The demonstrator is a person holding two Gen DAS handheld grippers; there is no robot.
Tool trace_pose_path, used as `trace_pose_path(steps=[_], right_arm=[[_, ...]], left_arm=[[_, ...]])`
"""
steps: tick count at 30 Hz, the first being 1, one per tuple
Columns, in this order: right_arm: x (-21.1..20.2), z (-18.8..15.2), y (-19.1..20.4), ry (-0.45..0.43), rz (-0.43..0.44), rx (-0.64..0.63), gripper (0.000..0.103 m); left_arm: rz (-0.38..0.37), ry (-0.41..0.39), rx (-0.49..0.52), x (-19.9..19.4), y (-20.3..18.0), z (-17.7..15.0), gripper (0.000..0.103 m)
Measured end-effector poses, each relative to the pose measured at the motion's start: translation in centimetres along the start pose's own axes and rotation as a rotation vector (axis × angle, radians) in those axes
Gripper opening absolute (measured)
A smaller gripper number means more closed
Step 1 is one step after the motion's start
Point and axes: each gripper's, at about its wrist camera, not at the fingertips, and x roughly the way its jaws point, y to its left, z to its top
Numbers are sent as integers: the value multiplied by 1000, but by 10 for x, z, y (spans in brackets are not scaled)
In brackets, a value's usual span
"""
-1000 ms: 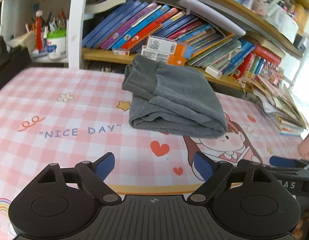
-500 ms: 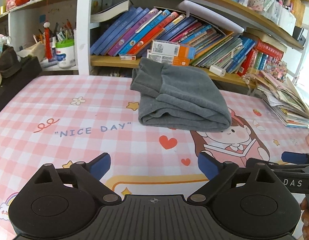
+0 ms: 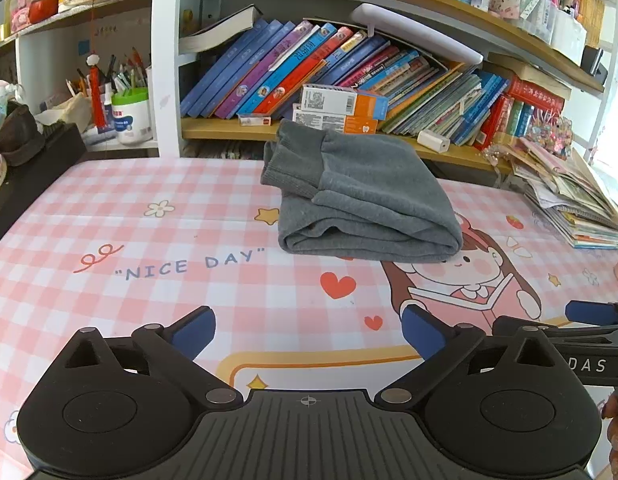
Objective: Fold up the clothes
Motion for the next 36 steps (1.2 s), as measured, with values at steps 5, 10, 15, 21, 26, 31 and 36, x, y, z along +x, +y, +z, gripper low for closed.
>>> trace_pose_path(steps=[5,10,15,21,26,31,36], right_arm=[[-1,0,0,2,0,-1,102],[-1,-1,1,4,-1,-1,103],[-2,-1,2,7,-2,0,103],[-2,-1,2,12,0,-1,103],[-1,-2,1,15,-1,1,103],[-1,-2,1,18,-1,2,103],[-1,-1,1,20,-1,1,103]], left_arm=[[1,-8,-7,-2,0,-1,101],[3,-5,-15,-2,2,-1,102],[2,-14,-9,-3,1,-1,103],[0,-6,-10,-2,1,-1,103],[-4,-2,-11,-2,1,-1,103],[-8,0,-12,-2,2,-1,103],[-15,7,-15,-1,2,-1,103]])
